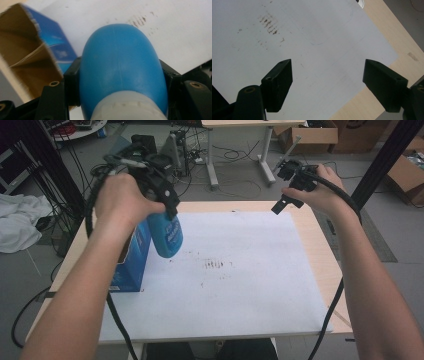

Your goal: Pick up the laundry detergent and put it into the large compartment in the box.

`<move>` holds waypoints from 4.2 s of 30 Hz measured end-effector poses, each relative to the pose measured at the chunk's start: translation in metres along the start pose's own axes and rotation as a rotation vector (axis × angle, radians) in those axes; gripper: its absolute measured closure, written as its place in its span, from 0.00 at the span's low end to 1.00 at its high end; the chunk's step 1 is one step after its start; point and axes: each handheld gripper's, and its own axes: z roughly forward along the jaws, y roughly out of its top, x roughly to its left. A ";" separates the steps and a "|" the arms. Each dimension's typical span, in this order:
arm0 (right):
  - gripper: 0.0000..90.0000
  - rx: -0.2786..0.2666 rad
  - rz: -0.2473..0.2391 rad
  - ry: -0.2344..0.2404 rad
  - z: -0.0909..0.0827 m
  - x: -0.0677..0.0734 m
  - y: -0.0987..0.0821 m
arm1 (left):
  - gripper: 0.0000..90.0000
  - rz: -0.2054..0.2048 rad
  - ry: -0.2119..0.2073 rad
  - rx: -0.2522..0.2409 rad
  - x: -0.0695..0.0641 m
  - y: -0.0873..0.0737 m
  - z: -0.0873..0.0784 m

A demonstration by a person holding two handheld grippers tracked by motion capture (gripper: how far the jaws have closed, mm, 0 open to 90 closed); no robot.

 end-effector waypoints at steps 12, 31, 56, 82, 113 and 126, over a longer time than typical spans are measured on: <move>0.26 0.004 -0.005 -0.006 -0.003 0.000 -0.001 | 0.42 -0.266 0.045 -0.026 0.069 -0.028 -0.029; 0.26 0.009 0.000 -0.004 0.000 0.000 -0.001 | 0.42 -0.387 0.132 0.007 0.121 -0.056 0.002; 0.26 0.015 0.003 0.005 0.006 -0.001 -0.004 | 0.42 -0.392 0.094 0.102 0.132 -0.065 0.108; 0.27 0.012 0.000 0.004 0.008 0.000 -0.005 | 0.42 -0.409 0.073 0.159 0.132 -0.077 0.155; 0.27 0.014 0.001 0.003 0.006 0.003 -0.006 | 0.39 -0.426 0.059 0.164 0.133 -0.078 0.154; 0.27 0.012 0.003 0.002 0.005 0.004 -0.007 | 0.35 -0.418 0.058 0.157 0.131 -0.078 0.152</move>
